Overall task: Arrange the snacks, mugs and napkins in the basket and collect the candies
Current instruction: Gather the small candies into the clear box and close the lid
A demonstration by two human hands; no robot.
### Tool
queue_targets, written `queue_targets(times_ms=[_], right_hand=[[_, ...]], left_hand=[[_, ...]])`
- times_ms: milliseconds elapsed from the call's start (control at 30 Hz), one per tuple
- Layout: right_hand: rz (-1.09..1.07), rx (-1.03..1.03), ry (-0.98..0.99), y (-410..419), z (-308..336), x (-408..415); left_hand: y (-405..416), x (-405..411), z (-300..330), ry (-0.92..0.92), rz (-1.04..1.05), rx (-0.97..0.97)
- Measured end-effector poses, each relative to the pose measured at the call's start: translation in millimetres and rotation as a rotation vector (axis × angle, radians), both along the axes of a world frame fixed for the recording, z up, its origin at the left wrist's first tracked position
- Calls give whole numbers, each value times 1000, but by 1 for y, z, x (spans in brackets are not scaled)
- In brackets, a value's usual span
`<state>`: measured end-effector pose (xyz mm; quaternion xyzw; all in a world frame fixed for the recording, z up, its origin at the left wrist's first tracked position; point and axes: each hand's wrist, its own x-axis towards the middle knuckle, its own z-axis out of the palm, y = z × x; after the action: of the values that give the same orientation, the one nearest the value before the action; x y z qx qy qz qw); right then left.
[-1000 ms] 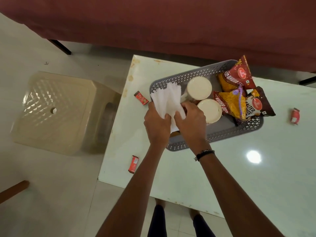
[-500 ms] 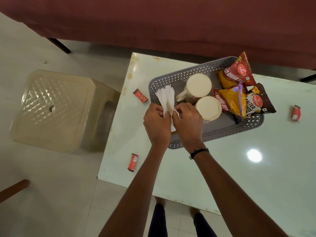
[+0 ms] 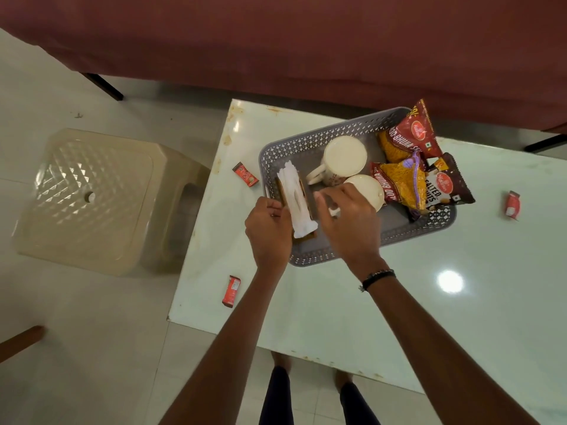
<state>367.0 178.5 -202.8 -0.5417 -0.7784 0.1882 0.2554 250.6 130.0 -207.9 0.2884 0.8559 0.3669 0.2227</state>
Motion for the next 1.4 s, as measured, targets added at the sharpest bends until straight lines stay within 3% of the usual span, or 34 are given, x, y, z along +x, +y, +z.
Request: queue_targets(times_ms=[133, 333, 433, 533, 800, 1033, 1400], right_hand=[[-141, 27, 4, 40, 27, 49], [-468, -269, 43, 122, 25, 123], [-467, -503, -27, 139, 8, 136], [-467, -663, 51, 142, -1, 134], [-521, -820, 302, 151, -9, 142], [-576, -885, 402, 129, 11, 156], [-651, -939, 610, 20, 113, 228]], left_hand=[[-4, -11, 1, 11, -15, 38], [2, -18, -5, -189, 119, -130], [10, -15, -11, -240, 104, -239], [15, -14, -20, -256, 110, -240], [28, -19, -23, -665, 308, -122], [22, -17, -5, -654, 303, -169], [-31, 33, 92, -564, 160, -198]])
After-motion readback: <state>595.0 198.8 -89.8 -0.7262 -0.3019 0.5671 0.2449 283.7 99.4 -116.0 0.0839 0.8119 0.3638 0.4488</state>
